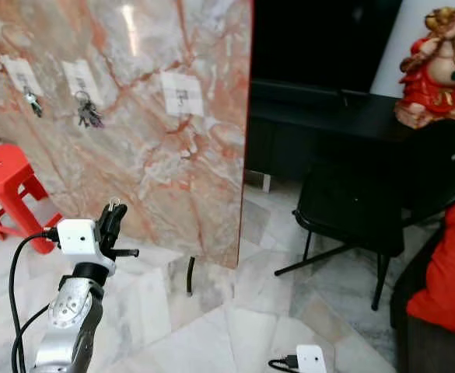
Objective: Hang keys on a hook
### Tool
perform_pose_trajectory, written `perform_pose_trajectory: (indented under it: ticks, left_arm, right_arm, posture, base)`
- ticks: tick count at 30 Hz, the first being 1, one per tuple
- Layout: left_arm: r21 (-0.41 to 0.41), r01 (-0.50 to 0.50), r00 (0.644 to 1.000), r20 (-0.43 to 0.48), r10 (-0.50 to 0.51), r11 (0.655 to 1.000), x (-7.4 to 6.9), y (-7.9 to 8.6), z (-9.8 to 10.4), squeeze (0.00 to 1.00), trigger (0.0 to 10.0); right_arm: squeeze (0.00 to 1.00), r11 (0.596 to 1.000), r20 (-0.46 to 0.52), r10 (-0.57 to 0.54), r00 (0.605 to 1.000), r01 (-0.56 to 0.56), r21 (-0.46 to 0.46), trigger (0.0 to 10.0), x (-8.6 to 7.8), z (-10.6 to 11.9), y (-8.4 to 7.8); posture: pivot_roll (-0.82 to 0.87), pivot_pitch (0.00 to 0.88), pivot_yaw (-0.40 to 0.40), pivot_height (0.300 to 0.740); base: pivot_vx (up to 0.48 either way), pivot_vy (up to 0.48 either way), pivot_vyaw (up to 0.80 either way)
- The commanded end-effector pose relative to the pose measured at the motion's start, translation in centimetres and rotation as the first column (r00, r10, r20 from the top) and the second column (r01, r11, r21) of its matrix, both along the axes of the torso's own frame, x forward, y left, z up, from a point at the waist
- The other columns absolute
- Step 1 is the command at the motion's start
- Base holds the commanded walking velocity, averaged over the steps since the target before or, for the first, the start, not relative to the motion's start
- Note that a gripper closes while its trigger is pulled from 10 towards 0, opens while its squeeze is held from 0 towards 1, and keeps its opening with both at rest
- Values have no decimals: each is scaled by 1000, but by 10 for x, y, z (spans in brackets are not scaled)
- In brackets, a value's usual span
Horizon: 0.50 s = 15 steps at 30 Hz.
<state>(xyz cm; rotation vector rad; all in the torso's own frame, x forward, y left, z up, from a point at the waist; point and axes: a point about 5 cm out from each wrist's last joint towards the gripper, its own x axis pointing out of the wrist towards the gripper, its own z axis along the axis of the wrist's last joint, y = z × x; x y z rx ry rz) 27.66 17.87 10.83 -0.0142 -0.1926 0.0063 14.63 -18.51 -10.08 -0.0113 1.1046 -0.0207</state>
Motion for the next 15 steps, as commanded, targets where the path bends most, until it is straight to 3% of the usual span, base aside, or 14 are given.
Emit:
perform_pose_trajectory:
  ticks: [1,15]
  left_arm:
    - [-2,-2,1000,9,2,1000,2,2,5,0,10000]
    - [-1,7,1000,13,-7,1000,3,2,6,0,10000]
  right_arm:
    - [0,1000,-2,2,1000,-2,-3,10000,2,1,0]
    - [0,1000,0,-4,1000,4,-7,10000,2,1,0]
  posture:
    - [-23,0,-12,736]
    - [-25,0,-13,736]
  base:
    - [285,0,0]
    - [296,0,0]
